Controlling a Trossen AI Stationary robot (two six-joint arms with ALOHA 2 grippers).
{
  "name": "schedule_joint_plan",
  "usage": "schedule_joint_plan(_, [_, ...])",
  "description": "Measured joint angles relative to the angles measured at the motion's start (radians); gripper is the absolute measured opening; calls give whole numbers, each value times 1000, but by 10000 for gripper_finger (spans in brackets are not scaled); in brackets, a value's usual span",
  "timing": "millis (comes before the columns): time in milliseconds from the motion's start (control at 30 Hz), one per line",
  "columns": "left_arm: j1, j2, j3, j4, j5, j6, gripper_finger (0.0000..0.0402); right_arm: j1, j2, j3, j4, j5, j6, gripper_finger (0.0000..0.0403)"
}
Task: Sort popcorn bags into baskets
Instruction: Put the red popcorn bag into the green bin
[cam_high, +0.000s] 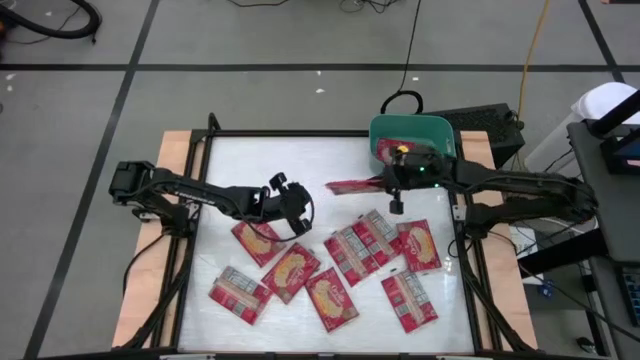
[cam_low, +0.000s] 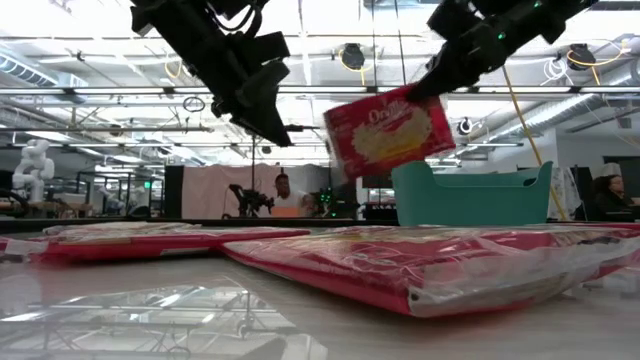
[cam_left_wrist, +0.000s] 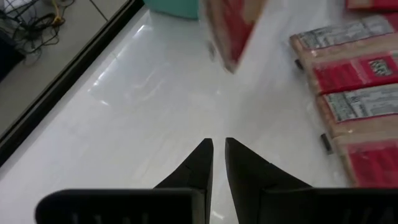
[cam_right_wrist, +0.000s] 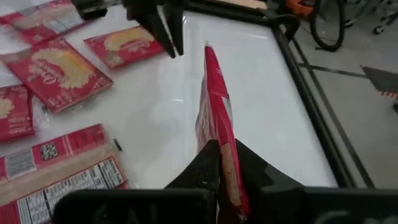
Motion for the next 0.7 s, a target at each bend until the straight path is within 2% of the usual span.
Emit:
schedule_joint_plan(267, [-6, 0, 0, 95, 2, 14, 47, -44, -114, 0, -72, 0, 0, 11])
schedule_joint_plan(700, [-1, 0, 0, 402, 4, 328, 47, -164, -256, -29, -101, -2, -34, 11])
